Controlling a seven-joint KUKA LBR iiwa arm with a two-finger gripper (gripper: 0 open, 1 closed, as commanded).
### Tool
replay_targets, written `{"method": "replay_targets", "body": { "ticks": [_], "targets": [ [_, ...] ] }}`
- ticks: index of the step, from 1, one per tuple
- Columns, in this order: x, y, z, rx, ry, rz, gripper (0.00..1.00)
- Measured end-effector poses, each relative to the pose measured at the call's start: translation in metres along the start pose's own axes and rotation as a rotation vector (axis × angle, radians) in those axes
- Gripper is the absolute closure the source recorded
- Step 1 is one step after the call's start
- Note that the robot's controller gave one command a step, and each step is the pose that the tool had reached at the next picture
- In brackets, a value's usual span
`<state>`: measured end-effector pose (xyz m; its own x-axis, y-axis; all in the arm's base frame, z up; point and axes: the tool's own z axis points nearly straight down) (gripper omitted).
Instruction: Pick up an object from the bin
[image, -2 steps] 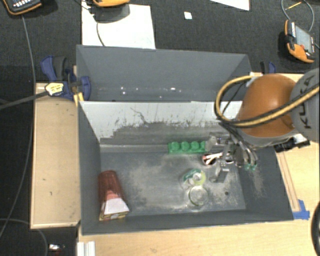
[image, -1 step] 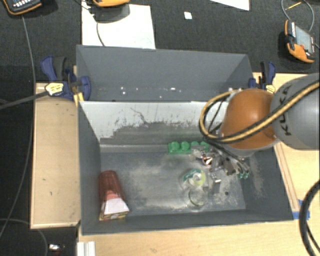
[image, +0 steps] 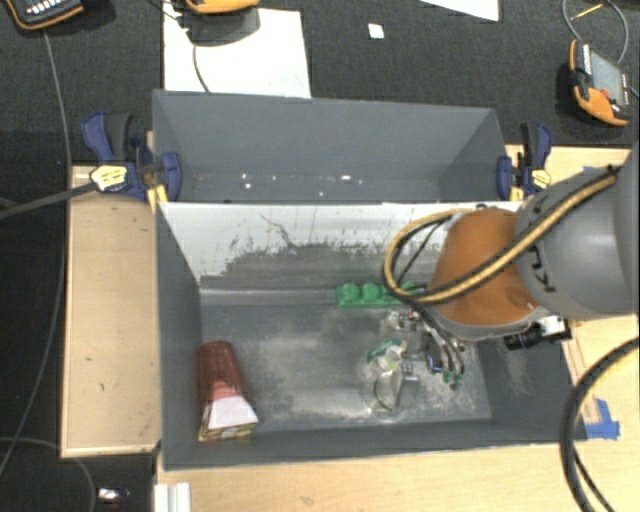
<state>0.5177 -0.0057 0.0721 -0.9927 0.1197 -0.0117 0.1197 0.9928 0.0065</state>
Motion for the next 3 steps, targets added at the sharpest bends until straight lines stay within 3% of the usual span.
{"method": "replay_targets", "body": {
  "ticks": [1, 3],
  "targets": [
    [-0.0167, -0.003, -0.0016, 0.001, 0.0, -0.117, 1.0],
    [-0.0167, -0.0029, -0.0049, 0.001, -0.002, -0.115, 1.0]
  ]
}}
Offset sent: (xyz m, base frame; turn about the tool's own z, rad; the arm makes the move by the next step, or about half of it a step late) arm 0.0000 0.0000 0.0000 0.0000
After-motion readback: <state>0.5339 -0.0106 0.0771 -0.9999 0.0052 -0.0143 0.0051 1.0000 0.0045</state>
